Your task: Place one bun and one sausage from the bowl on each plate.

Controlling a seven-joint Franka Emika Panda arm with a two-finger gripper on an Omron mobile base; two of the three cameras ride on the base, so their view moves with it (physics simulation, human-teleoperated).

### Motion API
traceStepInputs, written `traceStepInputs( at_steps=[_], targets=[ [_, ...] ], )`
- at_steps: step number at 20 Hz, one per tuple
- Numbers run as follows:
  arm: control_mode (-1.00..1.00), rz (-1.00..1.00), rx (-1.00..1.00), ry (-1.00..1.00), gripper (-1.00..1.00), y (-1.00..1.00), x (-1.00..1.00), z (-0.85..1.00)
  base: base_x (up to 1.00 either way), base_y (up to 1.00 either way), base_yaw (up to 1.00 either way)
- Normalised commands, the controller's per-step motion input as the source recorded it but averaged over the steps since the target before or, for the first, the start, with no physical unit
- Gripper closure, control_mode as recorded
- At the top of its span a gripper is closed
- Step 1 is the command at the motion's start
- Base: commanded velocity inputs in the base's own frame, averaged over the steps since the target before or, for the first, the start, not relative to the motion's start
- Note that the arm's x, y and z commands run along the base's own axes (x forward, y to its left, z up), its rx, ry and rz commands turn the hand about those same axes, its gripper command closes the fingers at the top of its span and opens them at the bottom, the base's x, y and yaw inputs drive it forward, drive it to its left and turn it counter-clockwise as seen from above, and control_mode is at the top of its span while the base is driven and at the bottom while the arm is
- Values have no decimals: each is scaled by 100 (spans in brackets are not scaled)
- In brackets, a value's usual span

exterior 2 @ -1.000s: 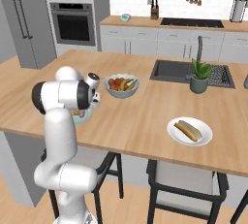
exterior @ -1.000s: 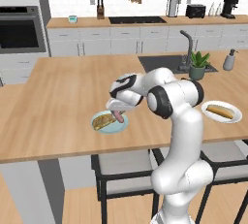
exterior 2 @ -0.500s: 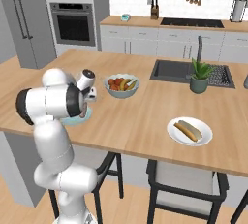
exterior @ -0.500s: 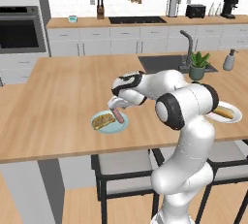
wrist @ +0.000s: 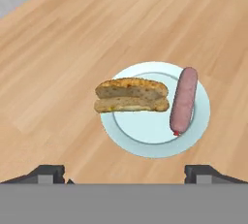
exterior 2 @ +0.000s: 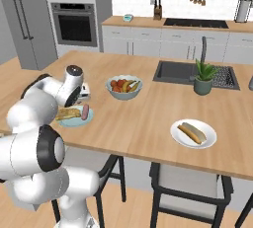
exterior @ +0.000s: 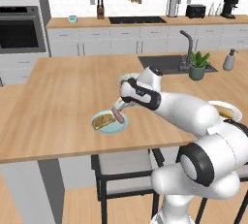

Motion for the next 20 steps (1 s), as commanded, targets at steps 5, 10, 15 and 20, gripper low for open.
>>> traceStepInputs(
  at_steps=[5,10,15,20],
  targets=[
    [-100,-2,-15,33,-100,-95,8,100,0,0,0],
    [-100,-2,0,29,-100,-100,-25,95,0,0,0],
    [-100,-6,-1,23,-100,-64,-2,57,0,0,0],
    [-100,-18,-6,0,-100,0,5,0,0,0,0]
  ],
)
